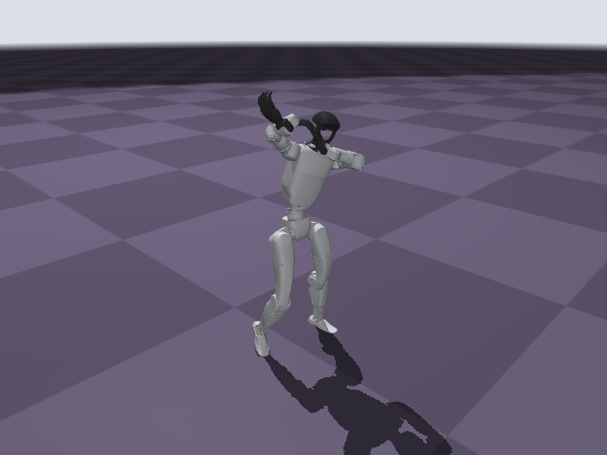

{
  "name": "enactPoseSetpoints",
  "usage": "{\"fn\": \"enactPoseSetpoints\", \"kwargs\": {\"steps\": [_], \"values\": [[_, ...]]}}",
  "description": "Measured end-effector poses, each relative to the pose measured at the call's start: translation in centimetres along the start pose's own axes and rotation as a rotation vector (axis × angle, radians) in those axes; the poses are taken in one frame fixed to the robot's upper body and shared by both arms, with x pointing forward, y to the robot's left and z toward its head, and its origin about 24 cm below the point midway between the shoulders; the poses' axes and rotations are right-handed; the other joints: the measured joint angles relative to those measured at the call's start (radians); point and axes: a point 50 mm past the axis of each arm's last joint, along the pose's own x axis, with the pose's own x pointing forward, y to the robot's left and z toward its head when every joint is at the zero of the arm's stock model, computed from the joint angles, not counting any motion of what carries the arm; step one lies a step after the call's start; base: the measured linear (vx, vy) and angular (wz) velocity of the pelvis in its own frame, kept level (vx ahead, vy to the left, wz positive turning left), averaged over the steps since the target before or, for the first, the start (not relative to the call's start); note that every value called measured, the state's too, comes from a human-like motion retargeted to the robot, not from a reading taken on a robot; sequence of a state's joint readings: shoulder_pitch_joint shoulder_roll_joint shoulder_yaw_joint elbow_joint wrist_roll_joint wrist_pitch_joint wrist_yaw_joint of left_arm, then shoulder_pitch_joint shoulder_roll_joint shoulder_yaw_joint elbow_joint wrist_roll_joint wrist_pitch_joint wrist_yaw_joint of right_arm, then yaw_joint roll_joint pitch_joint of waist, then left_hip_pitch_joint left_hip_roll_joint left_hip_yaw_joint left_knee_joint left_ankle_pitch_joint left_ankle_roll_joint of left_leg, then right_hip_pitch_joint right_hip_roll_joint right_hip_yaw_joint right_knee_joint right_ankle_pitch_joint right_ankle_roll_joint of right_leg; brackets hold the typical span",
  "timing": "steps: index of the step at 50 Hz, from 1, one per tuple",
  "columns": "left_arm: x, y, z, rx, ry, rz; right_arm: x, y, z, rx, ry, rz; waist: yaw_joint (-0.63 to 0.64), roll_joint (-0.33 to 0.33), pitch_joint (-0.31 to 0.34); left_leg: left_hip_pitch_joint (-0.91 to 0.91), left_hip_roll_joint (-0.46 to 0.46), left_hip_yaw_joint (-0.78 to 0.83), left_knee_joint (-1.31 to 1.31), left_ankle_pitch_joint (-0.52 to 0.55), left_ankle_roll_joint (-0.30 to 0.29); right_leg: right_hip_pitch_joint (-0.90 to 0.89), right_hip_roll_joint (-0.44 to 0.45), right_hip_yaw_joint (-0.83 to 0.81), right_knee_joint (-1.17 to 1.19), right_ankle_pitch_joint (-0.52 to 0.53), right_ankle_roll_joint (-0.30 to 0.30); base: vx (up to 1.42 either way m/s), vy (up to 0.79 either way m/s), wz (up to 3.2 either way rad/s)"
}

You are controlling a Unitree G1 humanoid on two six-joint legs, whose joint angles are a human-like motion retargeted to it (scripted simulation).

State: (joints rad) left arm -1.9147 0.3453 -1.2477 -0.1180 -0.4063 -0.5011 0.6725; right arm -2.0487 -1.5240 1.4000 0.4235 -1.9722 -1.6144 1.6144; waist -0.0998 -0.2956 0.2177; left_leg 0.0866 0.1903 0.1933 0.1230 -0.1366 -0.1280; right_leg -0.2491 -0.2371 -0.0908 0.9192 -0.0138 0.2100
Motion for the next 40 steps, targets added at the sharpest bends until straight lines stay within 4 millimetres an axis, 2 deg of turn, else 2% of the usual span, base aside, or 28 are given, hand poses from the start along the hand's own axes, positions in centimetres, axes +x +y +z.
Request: {"fn": "enactPoseSetpoints", "kwargs": {"steps": [3, 5, 9, 13, 16, 20, 25, 30, 32, 36, 40], "values": [[0.1, -0.1, 0.1, -0.02, -0.008, 0.011, 0.0, 0.2, 0.0, 0.01, 0.003, 0.0, -0.028, -0.012, -0.015, 0.025, -0.021, 0.001, -0.02, -0.016, -0.014, -0.029, 0.004, 0.013, -0.079, -0.045, 0.027, 0.3, 0.01, 0.11], [0.1, -0.1, 0.2, -0.03, -0.015, 0.011, 0.0, 0.3, 0.0, 0.015, 0.005, 0.0, -0.046, -0.026, -0.032, 0.043, -0.043, 0.002, -0.037, -0.029, -0.027, -0.028, 0.003, 0.019, -0.194, -0.071, 0.049, 0.33, -0.06, 0.11], [0.3, 0.0, 0.4, -0.02, -0.029, 0.0, 0.0, 0.5, -0.1, 0.026, 0.007, -0.001, -0.063, -0.051, -0.069, 0.085, -0.056, 0.016, -0.067, -0.052, -0.064, 0.018, 0.023, 0.001, -0.483, -0.065, 0.052, 0.35, -0.21, -0.05], [0.3, 0.5, 0.4, 0.012, -0.035, -0.002, -0.1, 0.9, -0.3, 0.044, 0.009, -0.003, -0.067, -0.041, -0.073, 0.108, -0.059, 0.023, -0.035, -0.063, -0.039, 0.1, 0.026, 0.001, -0.619, -0.043, 0.052, 0.33, -0.11, -0.13], [0.1, 0.9, 0.6, 0.026, -0.035, 0.003, 0.0, 1.4, -0.5, 0.067, 0.003, -0.007, -0.066, -0.036, -0.048, 0.084, -0.033, 0.027, 0.09, -0.051, -0.026, 0.149, 0.036, -0.004, -0.622, -0.047, 0.052, 0.27, -0.19, -0.09], [-0.4, 3.5, 0.5, 0.11, -0.007, 0.115, -0.6, 2.1, -1.0, 0.103, 0.043, -0.006, -0.083, 0.003, -0.093, -0.019, 0.004, 0.022, 0.371, -0.013, -0.039, 0.216, 0.032, -0.021, -0.627, -0.063, 0.052, 0.26, -0.15, 0.12], [-0.3, 3.8, 0.8, 0.098, -0.013, 0.143, -0.8, 2.3, -1.2, 0.113, 0.052, -0.007, -0.063, 0.014, -0.091, -0.17, 0.03, 0.006, 0.555, -0.035, -0.085, 0.242, 0.054, -0.035, -0.661, -0.06, 0.052, 0.19, -0.1, 0.03], [-0.1, 3.4, 1.0, 0.054, -0.018, 0.14, -0.8, 2.3, -1.2, 0.114, 0.055, -0.007, -0.019, 0.058, -0.102, -0.259, 0.132, 0.054, 0.445, -0.11, -0.092, 0.247, 0.141, -0.053, -0.722, -0.049, 0.052, 0.15, -0.05, -0.09], [-0.2, 3.1, 0.9, 0.043, -0.011, 0.118, -0.7, 2.3, -1.2, 0.112, 0.045, -0.008, -0.009, 0.071, -0.107, -0.273, 0.154, 0.072, 0.337, -0.085, -0.094, 0.246, 0.167, -0.056, -0.75, -0.045, 0.052, 0.13, 0.09, -0.08], [0.0, 3.0, 0.9, 0.044, -0.009, 0.094, -0.7, 2.3, -1.4, 0.109, 0.038, -0.011, -0.007, 0.07, -0.095, -0.251, 0.098, 0.057, 0.148, 0.019, -0.068, 0.231, 0.14, -0.055, -0.756, -0.042, 0.052, 0.09, 0.25, 0.09], [0.1, 3.3, 1.1, 0.06, -0.011, 0.088, -1.4, 2.5, -2.1, 0.116, 0.059, -0.015, -0.024, 0.052, -0.033, -0.206, 0.034, 0.059, 0.036, 0.06, -0.039, 0.146, 0.078, -0.05, -0.604, -0.017, 0.052, -0.01, 0.29, 0.25]]}}
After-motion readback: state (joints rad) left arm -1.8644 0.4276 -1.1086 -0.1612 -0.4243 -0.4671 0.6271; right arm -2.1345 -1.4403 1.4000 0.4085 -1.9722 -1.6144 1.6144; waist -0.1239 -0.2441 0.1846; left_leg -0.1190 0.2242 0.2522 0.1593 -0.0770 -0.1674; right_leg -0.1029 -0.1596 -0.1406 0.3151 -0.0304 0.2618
